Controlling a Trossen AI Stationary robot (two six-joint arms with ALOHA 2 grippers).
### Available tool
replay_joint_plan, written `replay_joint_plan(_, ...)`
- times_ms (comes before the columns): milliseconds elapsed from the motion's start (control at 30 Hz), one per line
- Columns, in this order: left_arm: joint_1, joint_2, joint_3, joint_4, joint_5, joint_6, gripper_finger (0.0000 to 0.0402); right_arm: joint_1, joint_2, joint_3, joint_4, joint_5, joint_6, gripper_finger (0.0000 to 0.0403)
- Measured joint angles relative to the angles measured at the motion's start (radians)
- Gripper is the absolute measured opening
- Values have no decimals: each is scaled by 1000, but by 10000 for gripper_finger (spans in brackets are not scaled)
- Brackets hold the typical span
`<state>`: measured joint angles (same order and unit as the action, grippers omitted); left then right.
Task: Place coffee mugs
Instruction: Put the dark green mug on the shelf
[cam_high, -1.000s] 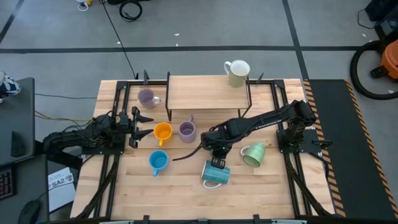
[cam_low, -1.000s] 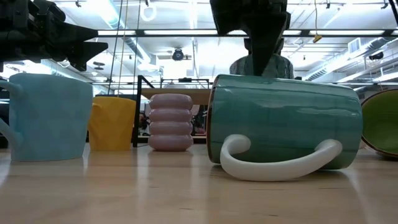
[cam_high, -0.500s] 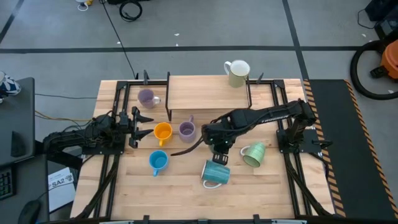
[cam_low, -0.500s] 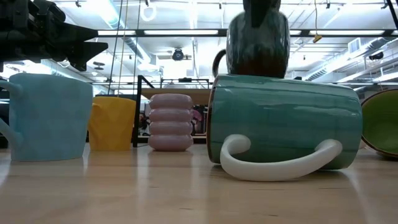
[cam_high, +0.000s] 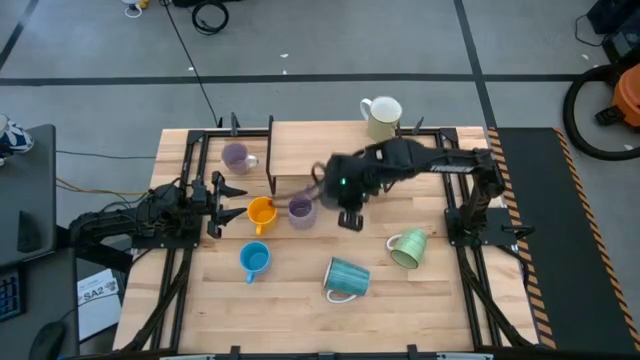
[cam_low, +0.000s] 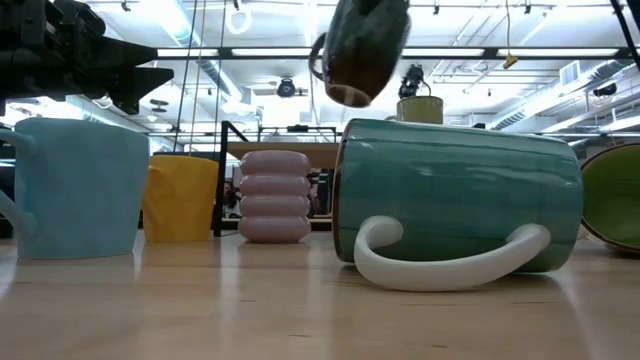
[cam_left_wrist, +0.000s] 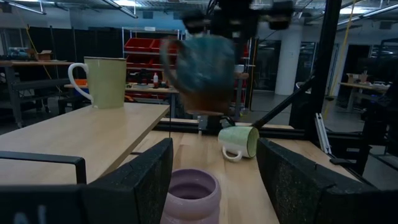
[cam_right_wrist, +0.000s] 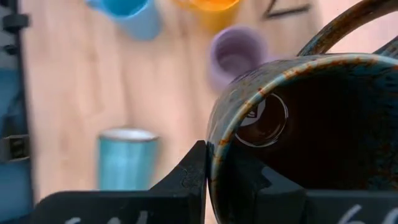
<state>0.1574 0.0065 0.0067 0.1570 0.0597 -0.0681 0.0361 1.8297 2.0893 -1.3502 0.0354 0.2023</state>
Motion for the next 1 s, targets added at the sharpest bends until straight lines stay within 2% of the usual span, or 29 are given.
replay_joint_plan(167,0,0,0,0,0,0,238,-109,0,18,2,75,-138,46)
replay_joint_plan(333,0,0,0,0,0,0,238,-237,0,18,1,126,-196,46)
replay_joint_plan(567,0,0,0,-1,0,0,238,-385,0,18,9,102,-252,46)
replay_joint_plan(733,0,0,0,-1,0,0,238,-432,0,18,25,59,-259,46)
replay_joint_plan(1000,0,0,0,-1,0,0,238,-440,0,2,51,48,-293,46)
